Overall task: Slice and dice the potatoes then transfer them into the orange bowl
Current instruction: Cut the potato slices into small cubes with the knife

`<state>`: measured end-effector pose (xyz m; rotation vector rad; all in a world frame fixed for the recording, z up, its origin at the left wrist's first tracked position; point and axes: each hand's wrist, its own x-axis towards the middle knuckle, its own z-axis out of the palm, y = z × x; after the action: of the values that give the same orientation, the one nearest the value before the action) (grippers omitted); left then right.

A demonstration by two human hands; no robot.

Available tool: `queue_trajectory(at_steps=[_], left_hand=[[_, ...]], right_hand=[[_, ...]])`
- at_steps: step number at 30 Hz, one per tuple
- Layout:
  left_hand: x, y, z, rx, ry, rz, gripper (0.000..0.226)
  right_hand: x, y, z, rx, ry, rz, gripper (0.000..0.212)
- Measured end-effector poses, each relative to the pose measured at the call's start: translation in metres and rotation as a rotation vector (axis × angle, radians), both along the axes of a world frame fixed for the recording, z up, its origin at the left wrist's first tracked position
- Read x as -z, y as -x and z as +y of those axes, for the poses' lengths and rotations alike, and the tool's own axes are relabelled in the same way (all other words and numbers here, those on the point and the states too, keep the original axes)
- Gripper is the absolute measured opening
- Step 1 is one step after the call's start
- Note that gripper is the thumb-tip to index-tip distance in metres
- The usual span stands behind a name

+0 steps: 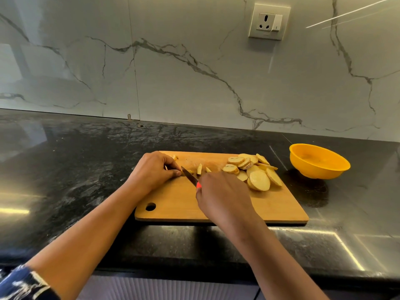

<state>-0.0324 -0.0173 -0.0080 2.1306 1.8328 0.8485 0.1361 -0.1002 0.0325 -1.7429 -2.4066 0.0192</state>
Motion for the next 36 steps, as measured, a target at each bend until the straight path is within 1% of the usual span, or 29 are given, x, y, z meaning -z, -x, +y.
queue_trajectory(at_steps=[6,9,13,16,18,21,24,26,27,28,30,31,32,34,36], left_hand=[[0.001,0.001,0.002,0.001,-0.018,0.015,0.007],[0.002,0.001,0.002,0.001,-0.02,0.016,0.007],[0.001,0.004,0.003,-0.02,-0.034,-0.006,0.008],[0.0,0.005,0.003,-0.013,-0.024,-0.001,0.005],[-0.001,0.004,0.002,-0.006,-0.024,0.003,0.009],[0.001,0.004,0.003,-0.051,-0.084,0.023,0.017],[0.002,0.004,0.003,-0.09,-0.136,0.049,0.019],[0.0,0.001,0.003,-0.041,-0.164,0.01,0.028],[-0.003,-0.004,0.003,0.018,-0.161,0.012,0.034],[-0.005,-0.01,0.004,0.087,-0.136,0.05,0.042],[-0.008,-0.024,0.007,0.199,-0.051,0.197,0.05],[-0.008,-0.031,0.01,0.223,-0.021,0.262,0.048],[-0.008,-0.035,0.013,0.229,-0.002,0.288,0.044],[-0.009,-0.039,0.019,0.208,0.015,0.262,0.036],[-0.011,-0.035,0.024,0.174,0.022,0.233,0.033]], right_hand=[[0.006,0.013,0.006,-0.04,0.009,-0.077,0.022],[0.01,-0.002,-0.001,-0.064,-0.002,-0.063,0.021],[0.01,-0.034,-0.005,-0.053,-0.068,0.017,0.03],[0.005,-0.052,0.012,-0.012,-0.12,0.08,0.032],[0.005,-0.059,0.026,0.045,-0.177,0.129,0.033],[0.015,-0.064,0.041,0.114,-0.264,0.21,0.034],[0.028,-0.065,0.045,0.134,-0.268,0.249,0.036],[0.03,-0.067,0.047,0.137,-0.28,0.28,0.036],[0.031,-0.069,0.048,0.14,-0.287,0.286,0.036],[0.031,-0.07,0.049,0.143,-0.29,0.284,0.036],[0.032,-0.071,0.049,0.148,-0.294,0.278,0.036],[0.033,-0.071,0.049,0.15,-0.293,0.282,0.036],[0.033,-0.071,0.048,0.153,-0.291,0.285,0.037],[0.033,-0.071,0.047,0.152,-0.287,0.284,0.037],[0.031,-0.07,0.046,0.143,-0.276,0.283,0.037]])
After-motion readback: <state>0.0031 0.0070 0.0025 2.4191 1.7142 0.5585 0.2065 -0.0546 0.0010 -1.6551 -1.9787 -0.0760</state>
